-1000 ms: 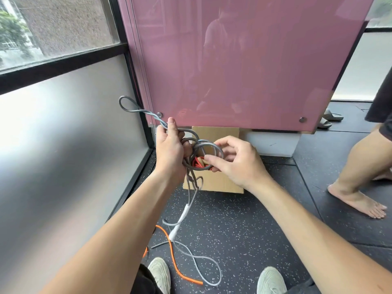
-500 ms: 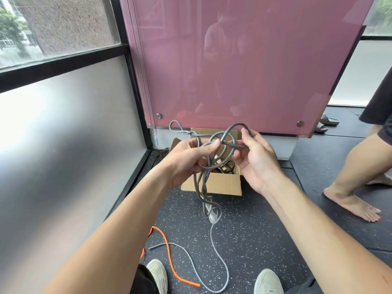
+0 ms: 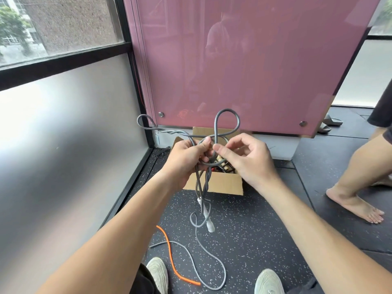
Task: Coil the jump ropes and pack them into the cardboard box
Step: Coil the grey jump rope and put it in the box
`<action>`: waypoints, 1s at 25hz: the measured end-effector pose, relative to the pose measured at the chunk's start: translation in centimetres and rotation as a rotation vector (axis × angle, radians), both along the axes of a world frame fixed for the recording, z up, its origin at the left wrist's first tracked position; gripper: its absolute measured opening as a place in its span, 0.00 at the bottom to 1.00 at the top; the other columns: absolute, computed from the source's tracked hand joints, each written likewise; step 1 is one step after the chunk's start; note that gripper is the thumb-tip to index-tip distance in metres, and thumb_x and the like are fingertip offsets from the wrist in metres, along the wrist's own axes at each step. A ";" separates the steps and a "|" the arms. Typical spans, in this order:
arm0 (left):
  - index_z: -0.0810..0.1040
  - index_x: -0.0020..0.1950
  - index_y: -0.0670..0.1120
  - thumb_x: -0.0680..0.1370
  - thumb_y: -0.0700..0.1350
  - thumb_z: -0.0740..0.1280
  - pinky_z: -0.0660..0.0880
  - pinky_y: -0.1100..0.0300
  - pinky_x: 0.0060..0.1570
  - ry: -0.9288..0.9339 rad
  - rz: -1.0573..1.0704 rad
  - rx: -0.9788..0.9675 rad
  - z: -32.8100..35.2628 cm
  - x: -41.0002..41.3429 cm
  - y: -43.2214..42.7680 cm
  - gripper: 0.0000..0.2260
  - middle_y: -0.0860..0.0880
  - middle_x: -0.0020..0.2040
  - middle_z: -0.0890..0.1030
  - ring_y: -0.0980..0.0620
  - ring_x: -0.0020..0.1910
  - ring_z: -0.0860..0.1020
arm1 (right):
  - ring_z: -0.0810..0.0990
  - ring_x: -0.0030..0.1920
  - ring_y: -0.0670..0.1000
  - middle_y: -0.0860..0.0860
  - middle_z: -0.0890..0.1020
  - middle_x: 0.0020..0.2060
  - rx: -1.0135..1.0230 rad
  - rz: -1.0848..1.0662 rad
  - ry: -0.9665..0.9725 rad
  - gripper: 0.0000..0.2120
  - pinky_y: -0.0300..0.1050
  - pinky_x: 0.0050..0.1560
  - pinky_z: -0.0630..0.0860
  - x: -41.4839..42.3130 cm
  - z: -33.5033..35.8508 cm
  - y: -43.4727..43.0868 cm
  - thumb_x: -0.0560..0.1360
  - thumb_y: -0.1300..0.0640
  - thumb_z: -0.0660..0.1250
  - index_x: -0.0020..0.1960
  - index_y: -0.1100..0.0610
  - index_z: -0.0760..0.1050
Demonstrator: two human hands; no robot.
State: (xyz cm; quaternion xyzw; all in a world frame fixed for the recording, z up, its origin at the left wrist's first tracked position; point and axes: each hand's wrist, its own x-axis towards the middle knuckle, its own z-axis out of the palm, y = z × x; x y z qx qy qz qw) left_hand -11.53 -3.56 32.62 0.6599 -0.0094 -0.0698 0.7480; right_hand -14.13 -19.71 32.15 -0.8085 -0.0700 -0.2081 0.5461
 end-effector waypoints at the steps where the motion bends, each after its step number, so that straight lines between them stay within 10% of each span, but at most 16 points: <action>1: 0.80 0.44 0.43 0.81 0.47 0.69 0.80 0.59 0.33 -0.003 0.007 0.011 -0.1 0.1 -0.1 0.10 0.51 0.28 0.77 0.56 0.26 0.74 | 0.80 0.37 0.45 0.47 0.81 0.38 -0.141 -0.079 -0.095 0.13 0.39 0.38 0.75 0.3 -0.5 0.3 0.67 0.42 0.79 0.40 0.51 0.83; 7: 0.80 0.45 0.42 0.81 0.44 0.69 0.80 0.58 0.30 -0.118 0.056 0.058 -0.4 -0.1 -0.8 0.07 0.52 0.28 0.78 0.57 0.24 0.74 | 0.75 0.53 0.55 0.53 0.78 0.53 -0.487 -0.197 -0.246 0.14 0.50 0.53 0.75 1.2 -1.9 1.7 0.79 0.52 0.66 0.41 0.58 0.83; 11: 0.80 0.45 0.48 0.81 0.44 0.68 0.73 0.66 0.30 -0.188 0.054 0.346 -0.9 0.3 0.2 0.05 0.56 0.30 0.81 0.62 0.25 0.76 | 0.80 0.36 0.50 0.48 0.82 0.35 0.219 -0.381 -0.232 0.15 0.48 0.41 0.78 1.6 1.7 -0.3 0.84 0.51 0.51 0.46 0.55 0.72; 14: 0.81 0.46 0.50 0.81 0.46 0.69 0.69 0.72 0.30 -0.193 -0.009 0.491 -1.2 0.4 1.2 0.04 0.58 0.33 0.81 0.68 0.27 0.75 | 0.61 0.19 0.46 0.44 0.64 0.18 0.869 -0.347 0.088 0.16 0.39 0.24 0.60 2.4 3.1 -5.3 0.85 0.49 0.55 0.41 0.54 0.70; 19: 0.80 0.46 0.49 0.81 0.51 0.67 0.69 0.68 0.29 -0.204 -0.118 0.681 -1.6 0.3 -0.2 0.08 0.55 0.34 0.79 0.63 0.27 0.73 | 0.68 0.30 0.54 0.54 0.73 0.26 -0.108 -0.585 -0.135 0.19 0.47 0.35 0.64 3.4 1.1 -7.9 0.81 0.47 0.61 0.39 0.58 0.79; 25: 0.76 0.49 0.48 0.84 0.51 0.60 0.69 0.63 0.24 -0.068 -0.128 0.660 -1.6 0.1 -0.5 0.10 0.43 0.40 0.82 0.52 0.25 0.71 | 0.73 0.37 0.63 0.62 0.83 0.40 -0.375 -0.716 -0.041 0.14 0.48 0.37 0.65 4.2 -0.8 -8.1 0.81 0.51 0.62 0.49 0.58 0.82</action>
